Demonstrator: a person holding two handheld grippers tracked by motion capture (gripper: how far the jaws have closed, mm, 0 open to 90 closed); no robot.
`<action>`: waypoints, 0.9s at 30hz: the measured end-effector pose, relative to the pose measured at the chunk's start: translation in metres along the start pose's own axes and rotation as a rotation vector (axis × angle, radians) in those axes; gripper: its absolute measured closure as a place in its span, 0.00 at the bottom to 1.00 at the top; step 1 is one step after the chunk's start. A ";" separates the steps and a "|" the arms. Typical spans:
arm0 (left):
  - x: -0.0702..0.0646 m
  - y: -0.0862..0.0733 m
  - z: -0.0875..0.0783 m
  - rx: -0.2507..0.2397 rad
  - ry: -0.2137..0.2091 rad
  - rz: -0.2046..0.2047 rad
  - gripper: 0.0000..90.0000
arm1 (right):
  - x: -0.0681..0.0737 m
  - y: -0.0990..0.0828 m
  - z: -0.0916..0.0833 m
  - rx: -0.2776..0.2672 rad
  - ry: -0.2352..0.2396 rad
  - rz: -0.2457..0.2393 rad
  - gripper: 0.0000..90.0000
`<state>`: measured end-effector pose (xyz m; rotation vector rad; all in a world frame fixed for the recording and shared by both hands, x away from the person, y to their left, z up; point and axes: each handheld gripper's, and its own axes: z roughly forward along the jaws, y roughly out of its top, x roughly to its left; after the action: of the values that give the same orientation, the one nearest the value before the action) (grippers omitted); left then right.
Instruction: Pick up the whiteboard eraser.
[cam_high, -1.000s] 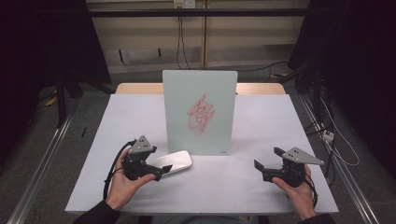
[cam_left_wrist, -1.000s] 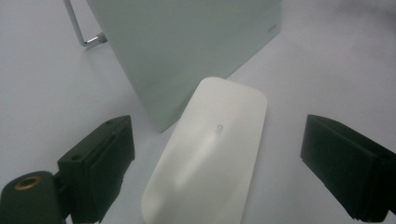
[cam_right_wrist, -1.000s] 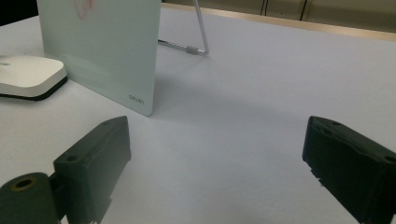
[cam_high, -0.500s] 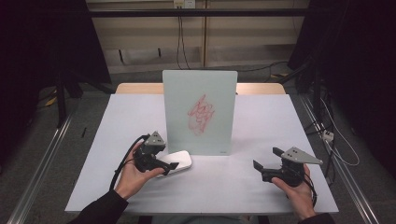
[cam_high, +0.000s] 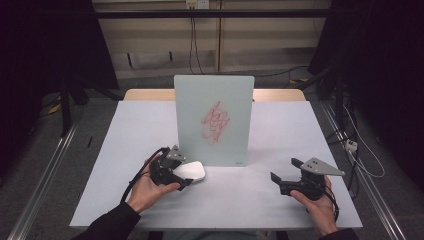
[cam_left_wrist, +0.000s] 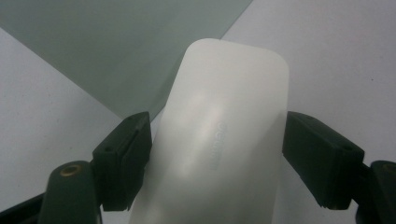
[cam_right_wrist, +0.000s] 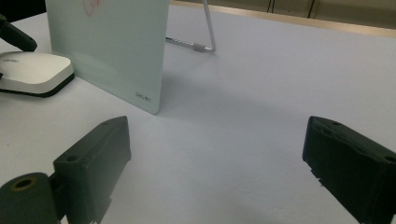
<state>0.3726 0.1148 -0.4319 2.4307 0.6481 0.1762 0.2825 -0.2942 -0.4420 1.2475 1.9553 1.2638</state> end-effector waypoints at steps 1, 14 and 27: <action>0.001 0.000 0.000 0.010 0.005 0.009 0.27 | 0.000 0.000 0.000 0.000 0.000 0.000 0.09; 0.000 0.003 0.009 0.048 -0.012 0.024 0.27 | 0.001 0.000 0.001 0.002 0.001 0.002 0.09; 0.002 0.006 0.008 0.104 -0.033 0.106 0.31 | 0.000 0.000 0.001 0.001 0.000 0.003 0.09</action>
<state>0.3789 0.1074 -0.4355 2.5642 0.5260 0.1479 0.2830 -0.2937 -0.4422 1.2517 1.9556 1.2646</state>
